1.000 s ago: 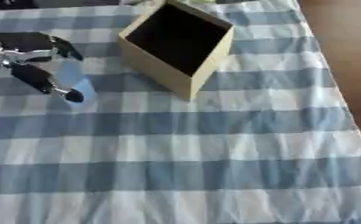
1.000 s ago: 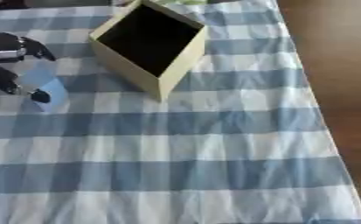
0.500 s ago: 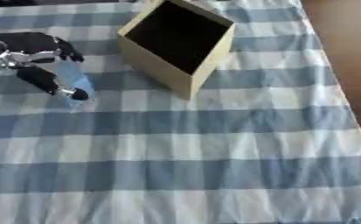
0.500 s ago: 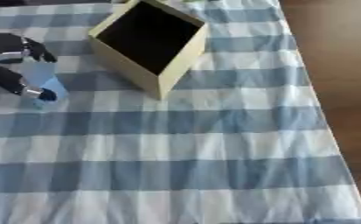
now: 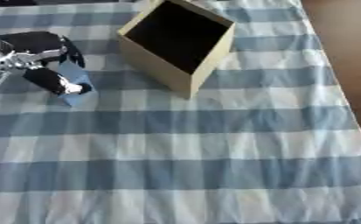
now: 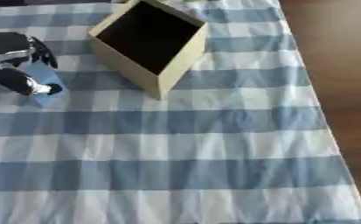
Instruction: Pick up objects on the table and place them in the box.
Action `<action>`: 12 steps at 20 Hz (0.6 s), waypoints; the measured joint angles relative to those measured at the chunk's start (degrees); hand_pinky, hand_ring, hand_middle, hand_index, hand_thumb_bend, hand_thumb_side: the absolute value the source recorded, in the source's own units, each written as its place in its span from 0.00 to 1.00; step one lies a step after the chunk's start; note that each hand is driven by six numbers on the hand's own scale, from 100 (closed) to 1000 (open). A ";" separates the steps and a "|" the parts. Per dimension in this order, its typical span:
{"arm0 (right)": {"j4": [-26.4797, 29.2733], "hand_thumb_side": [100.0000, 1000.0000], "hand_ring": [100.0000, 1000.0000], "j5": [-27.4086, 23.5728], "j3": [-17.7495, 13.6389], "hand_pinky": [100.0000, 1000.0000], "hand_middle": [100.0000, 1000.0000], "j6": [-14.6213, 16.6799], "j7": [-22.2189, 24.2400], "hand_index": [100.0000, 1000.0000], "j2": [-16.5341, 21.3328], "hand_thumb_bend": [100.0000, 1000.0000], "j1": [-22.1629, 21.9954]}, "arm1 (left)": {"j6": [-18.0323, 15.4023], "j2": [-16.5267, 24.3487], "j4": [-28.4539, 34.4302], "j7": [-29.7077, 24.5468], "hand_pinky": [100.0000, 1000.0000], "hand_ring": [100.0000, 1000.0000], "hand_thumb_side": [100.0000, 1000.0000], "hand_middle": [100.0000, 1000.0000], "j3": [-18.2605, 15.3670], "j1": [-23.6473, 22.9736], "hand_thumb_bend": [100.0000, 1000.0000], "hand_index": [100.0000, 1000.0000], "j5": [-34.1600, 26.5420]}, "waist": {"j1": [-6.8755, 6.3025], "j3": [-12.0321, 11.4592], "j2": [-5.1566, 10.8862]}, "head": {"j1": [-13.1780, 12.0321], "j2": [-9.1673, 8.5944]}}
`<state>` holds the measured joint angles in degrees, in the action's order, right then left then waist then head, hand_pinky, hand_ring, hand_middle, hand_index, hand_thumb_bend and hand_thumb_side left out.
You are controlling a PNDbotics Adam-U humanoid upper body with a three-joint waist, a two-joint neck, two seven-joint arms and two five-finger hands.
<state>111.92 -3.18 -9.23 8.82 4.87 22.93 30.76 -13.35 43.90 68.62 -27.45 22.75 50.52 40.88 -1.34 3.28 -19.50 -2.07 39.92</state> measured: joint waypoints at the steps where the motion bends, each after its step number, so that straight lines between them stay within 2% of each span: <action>1: 0.00 0.88 0.64 0.00 0.00 0.73 0.58 -0.06 -0.01 0.81 0.00 0.00 -0.01 | 0.04 0.00 0.02 -0.04 0.28 0.52 0.56 0.48 0.01 0.00 0.29 0.68 -0.23 | 0.00 0.03 0.00 | -0.02 0.00; 12: 0.00 0.88 0.64 0.00 -0.03 0.73 0.58 -0.16 0.05 0.81 -0.06 0.00 -0.04 | 1.90 0.65 4.92 -1.02 0.23 0.48 0.50 0.45 -0.15 0.63 0.19 0.66 -3.41 | -0.18 -0.01 0.17 | -0.09 0.00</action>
<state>111.92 -3.18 -9.26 8.67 4.92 22.86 30.72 -11.45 44.55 73.54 -28.48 22.61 51.16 37.48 -1.51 3.27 -19.33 -2.16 39.92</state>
